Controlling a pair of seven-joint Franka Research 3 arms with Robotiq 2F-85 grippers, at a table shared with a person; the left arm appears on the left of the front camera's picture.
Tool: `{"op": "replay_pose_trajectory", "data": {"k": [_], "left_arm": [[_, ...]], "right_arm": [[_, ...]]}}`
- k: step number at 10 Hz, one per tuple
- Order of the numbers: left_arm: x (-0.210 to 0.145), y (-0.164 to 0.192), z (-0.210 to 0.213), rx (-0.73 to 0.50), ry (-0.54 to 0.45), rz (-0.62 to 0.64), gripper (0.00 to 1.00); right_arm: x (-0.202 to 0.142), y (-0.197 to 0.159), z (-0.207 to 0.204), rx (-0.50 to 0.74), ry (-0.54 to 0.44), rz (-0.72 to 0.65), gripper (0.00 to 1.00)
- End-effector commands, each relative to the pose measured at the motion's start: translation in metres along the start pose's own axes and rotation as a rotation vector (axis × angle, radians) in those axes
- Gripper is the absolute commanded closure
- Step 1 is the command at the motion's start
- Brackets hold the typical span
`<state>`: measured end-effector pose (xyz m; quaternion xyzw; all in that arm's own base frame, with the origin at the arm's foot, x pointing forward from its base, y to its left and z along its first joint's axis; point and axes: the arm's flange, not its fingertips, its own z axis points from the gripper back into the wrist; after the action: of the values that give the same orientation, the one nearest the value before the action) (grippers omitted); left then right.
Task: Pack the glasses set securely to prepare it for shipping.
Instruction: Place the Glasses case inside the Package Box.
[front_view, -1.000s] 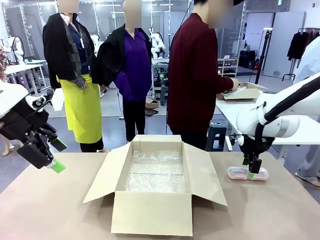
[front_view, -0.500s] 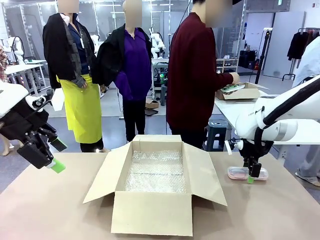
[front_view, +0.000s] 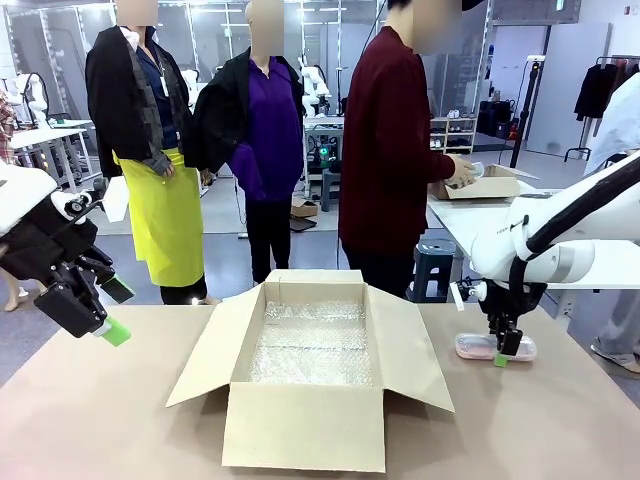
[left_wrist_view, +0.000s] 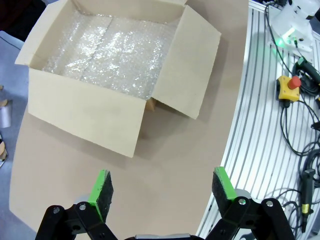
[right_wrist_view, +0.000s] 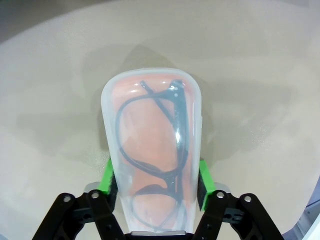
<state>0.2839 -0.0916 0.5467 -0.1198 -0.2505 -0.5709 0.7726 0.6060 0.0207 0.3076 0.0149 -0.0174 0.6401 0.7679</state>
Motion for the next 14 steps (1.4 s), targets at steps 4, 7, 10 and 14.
{"op": "replay_pose_trajectory", "data": {"k": [4,7,10,14], "left_arm": [[-0.001,0.001,0.001,0.004,0.004,-0.018,0.00],[-0.001,0.001,0.001,0.004,0.004,-0.018,0.00],[-0.001,0.001,0.001,0.004,0.004,-0.018,0.00],[-0.001,0.001,0.001,0.004,0.004,-0.018,0.00]], "right_arm": [[0.006,0.006,0.010,0.025,0.005,-0.007,0.92],[0.012,0.015,0.041,-0.004,0.006,0.007,0.92],[0.026,0.029,0.092,-0.001,-0.024,0.012,0.92],[0.067,0.056,0.150,-0.015,-0.006,0.066,0.92]]}}
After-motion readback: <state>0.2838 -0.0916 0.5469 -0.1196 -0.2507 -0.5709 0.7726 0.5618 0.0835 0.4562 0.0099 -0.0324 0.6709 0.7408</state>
